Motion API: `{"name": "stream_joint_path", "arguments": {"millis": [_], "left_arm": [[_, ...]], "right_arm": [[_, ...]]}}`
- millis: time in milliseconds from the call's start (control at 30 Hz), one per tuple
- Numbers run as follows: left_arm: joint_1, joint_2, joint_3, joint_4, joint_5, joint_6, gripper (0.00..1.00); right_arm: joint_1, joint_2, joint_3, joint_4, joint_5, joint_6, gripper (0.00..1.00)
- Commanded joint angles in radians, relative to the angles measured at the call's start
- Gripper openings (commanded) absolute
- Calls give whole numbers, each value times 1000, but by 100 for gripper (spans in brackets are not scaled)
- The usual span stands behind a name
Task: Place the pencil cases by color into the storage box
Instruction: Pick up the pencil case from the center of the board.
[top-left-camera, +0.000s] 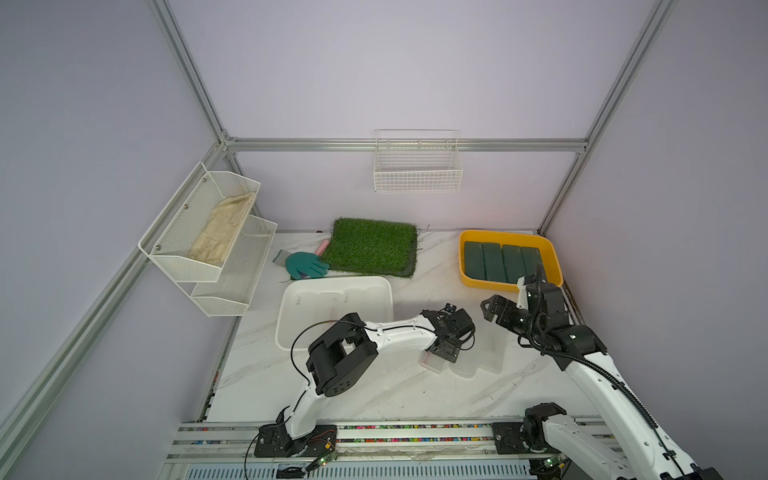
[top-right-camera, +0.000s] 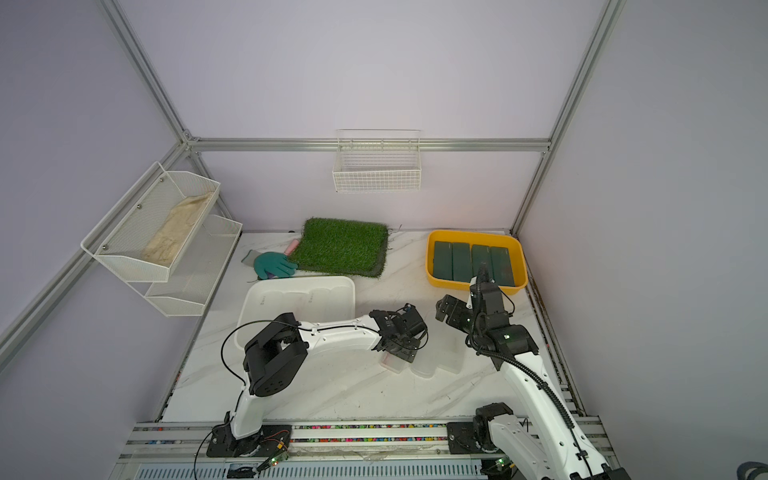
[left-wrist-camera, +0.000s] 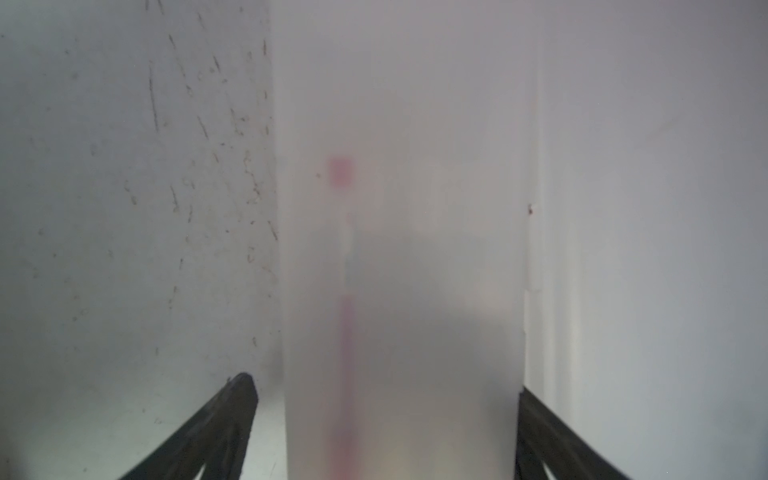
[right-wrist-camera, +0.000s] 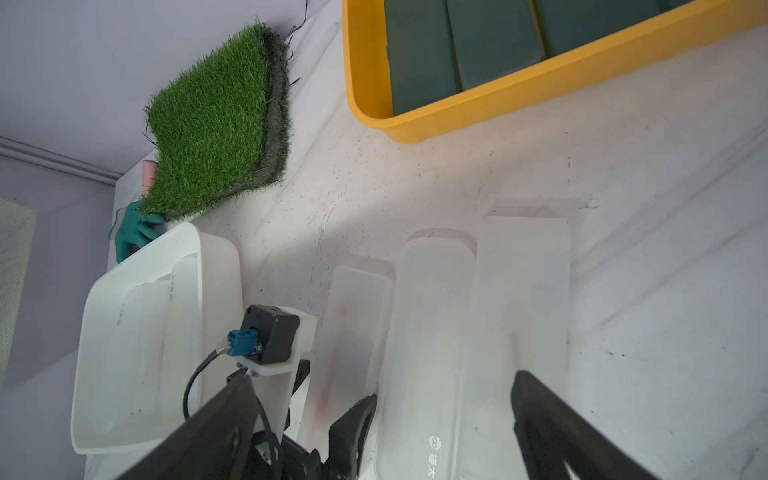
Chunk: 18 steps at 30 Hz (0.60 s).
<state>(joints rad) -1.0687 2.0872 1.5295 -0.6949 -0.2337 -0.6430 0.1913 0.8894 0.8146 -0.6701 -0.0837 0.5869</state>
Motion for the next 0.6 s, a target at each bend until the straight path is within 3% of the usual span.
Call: {"name": "stream_joint_path", "arguments": {"millis": [0, 300, 567], "left_arm": [[12, 12, 18, 28, 17, 9, 86], [19, 29, 17, 46, 47, 14, 69], [21, -59, -13, 52, 16, 36, 65]], "right_arm": [[-5, 9, -12, -8, 0, -7, 97], [-7, 81, 14, -14, -7, -13, 97], [-7, 149, 24, -9, -4, -18, 97]]}}
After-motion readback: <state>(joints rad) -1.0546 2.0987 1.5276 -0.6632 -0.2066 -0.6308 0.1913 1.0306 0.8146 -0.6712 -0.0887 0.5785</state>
